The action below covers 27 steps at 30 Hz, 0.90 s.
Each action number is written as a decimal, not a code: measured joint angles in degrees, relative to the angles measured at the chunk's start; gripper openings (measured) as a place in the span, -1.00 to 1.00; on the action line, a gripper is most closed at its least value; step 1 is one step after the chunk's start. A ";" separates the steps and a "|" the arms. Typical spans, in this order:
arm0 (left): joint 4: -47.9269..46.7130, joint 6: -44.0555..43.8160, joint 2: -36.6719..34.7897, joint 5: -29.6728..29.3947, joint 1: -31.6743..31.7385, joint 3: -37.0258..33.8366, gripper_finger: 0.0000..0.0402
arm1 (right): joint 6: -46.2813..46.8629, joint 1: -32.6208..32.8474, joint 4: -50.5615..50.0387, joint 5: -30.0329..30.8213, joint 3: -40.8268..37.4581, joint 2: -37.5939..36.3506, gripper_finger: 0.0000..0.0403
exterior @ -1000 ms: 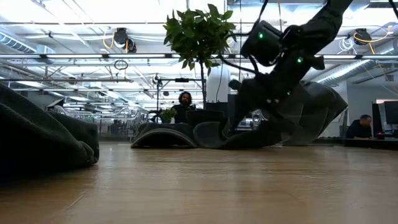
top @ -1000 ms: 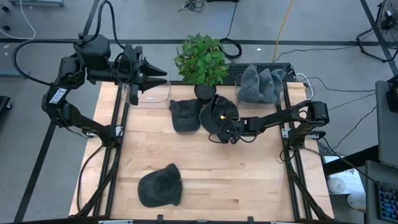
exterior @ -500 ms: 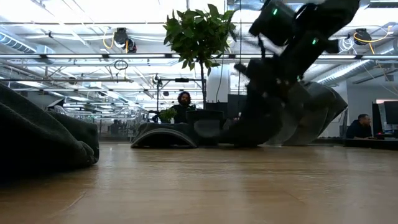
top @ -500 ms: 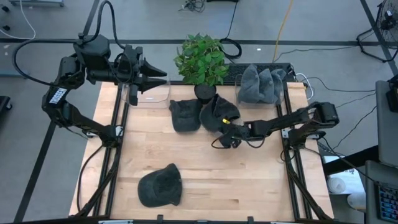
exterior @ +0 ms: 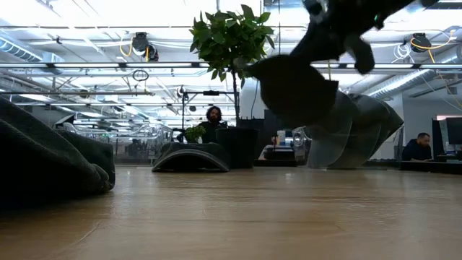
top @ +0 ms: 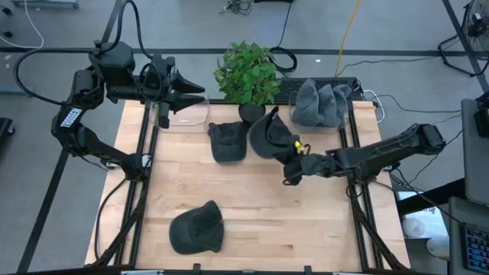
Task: Pick & Place hat
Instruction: Put the top right black cap into the left transparent bin
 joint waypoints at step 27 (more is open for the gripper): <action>2.85 -9.44 -0.02 0.00 0.09 0.00 -0.35 | 27.09 5.42 47.04 -14.42 2.55 -6.92 -1.00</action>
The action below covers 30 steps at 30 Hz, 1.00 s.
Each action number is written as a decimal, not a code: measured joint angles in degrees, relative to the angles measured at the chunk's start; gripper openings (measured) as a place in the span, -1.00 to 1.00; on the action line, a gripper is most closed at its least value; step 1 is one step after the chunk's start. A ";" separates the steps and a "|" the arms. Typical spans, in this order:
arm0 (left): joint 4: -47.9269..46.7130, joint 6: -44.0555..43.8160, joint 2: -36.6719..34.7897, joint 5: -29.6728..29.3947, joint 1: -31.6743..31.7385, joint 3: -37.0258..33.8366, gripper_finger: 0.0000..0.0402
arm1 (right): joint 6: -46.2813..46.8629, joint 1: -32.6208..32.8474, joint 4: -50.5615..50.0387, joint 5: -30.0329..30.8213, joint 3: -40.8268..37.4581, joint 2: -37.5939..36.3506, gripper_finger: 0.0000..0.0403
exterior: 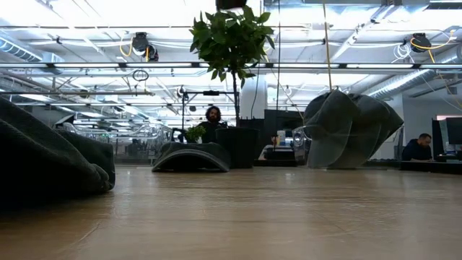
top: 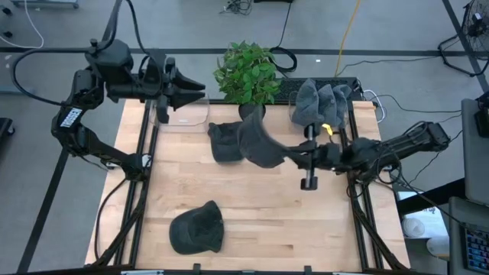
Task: Pick & Place hat
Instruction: Put the top right black cap into the left transparent bin
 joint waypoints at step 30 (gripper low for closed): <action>16.82 -19.51 0.61 0.26 -0.04 0.00 -0.35 | 2.07 -13.14 14.59 -21.57 11.05 -0.80 -1.00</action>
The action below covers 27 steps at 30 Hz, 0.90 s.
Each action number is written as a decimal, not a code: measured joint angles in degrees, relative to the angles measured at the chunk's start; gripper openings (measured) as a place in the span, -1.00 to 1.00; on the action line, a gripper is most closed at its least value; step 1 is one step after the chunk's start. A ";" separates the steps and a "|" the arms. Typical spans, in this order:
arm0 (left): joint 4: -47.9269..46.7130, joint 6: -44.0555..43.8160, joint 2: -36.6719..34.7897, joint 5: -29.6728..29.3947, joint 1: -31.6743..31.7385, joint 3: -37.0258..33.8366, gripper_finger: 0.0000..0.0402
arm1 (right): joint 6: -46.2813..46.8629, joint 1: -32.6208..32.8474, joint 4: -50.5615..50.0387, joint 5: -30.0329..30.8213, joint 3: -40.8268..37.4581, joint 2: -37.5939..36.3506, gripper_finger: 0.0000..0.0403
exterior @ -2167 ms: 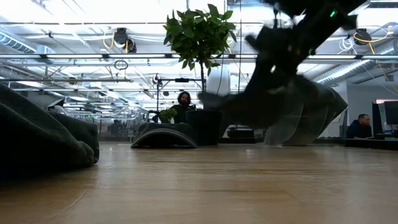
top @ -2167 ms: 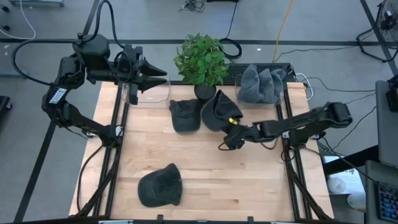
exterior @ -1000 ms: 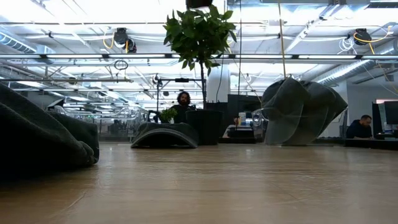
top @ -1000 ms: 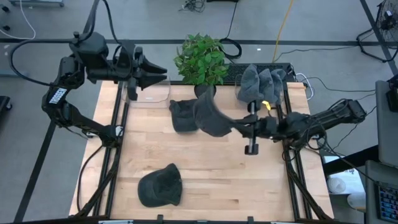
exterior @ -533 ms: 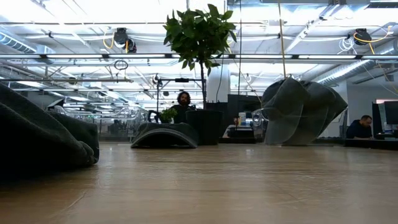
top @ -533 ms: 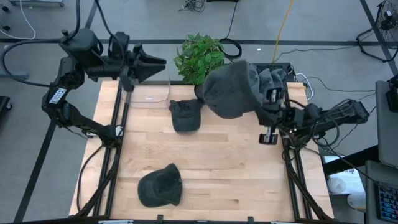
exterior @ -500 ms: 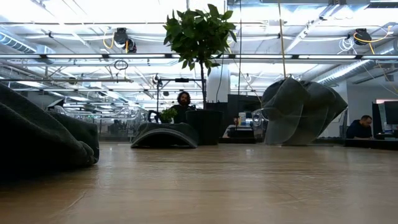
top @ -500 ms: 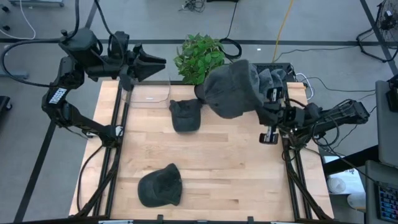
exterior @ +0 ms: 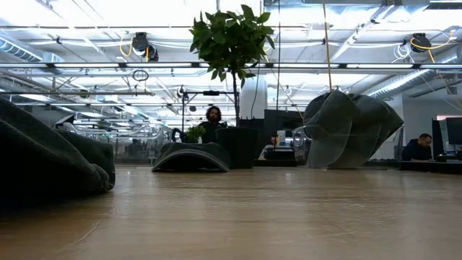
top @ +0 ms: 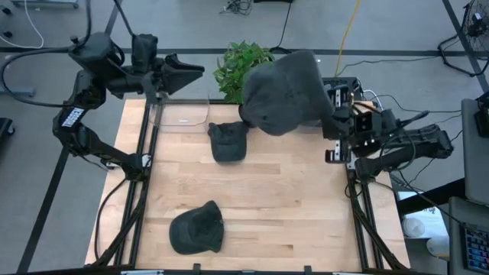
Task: Pick & Place hat
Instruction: Put the top right black cap into the left transparent bin
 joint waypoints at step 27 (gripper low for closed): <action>8.25 -0.76 -0.09 7.96 1.62 0.02 0.16 | 4.28 -7.21 -0.60 -12.82 35.20 22.48 -1.00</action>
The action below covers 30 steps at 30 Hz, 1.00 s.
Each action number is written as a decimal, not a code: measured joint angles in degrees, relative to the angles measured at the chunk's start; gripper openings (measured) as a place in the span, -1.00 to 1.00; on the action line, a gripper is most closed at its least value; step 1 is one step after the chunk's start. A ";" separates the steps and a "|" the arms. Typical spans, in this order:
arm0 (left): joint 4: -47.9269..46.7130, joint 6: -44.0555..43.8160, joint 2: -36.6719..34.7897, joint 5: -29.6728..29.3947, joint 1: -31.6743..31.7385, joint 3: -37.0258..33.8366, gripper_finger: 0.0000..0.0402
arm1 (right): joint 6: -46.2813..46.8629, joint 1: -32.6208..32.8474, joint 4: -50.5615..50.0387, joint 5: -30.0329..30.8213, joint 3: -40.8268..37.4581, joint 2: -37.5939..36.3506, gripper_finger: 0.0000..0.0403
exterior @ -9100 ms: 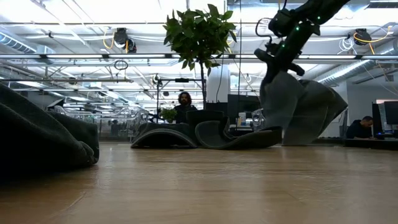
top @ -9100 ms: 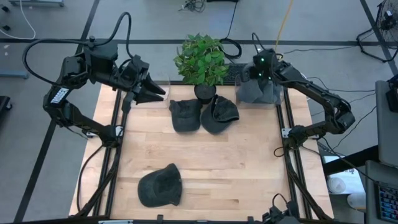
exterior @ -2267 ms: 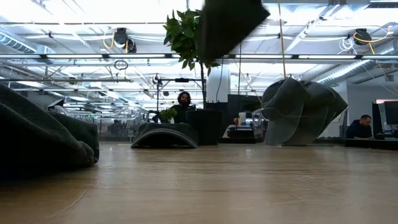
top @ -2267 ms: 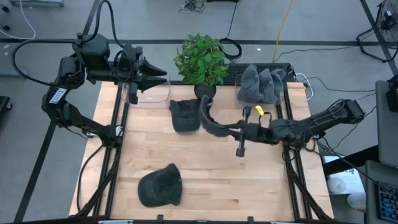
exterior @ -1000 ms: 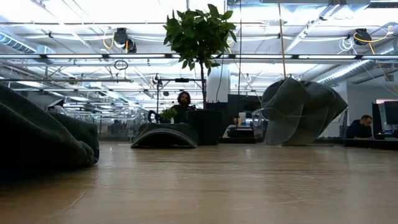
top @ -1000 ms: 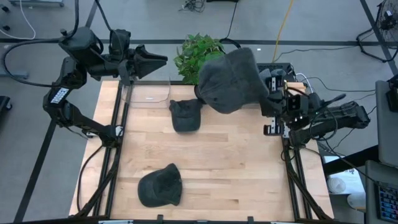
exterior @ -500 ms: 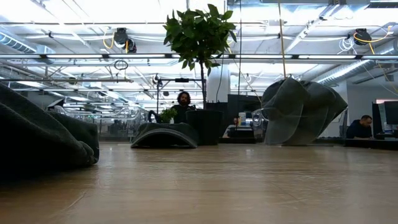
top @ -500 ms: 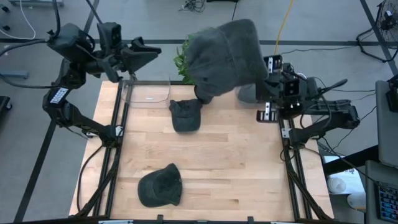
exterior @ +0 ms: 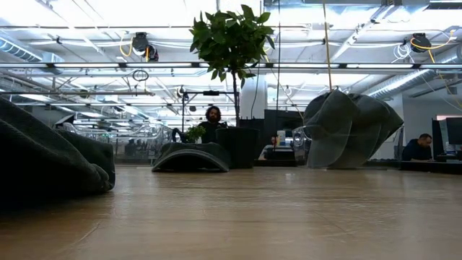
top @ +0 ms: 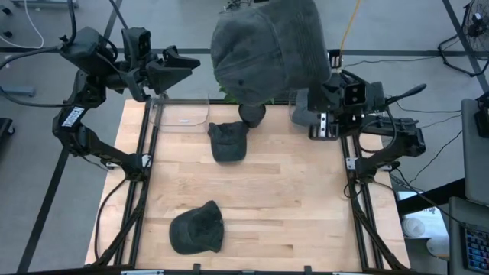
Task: Pick & Place hat
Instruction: Put the top right black cap into the left transparent bin
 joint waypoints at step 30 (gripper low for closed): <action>6.48 2.76 3.02 4.95 0.00 -0.03 0.29 | 4.17 -2.33 -2.65 -1.81 10.51 8.53 -1.00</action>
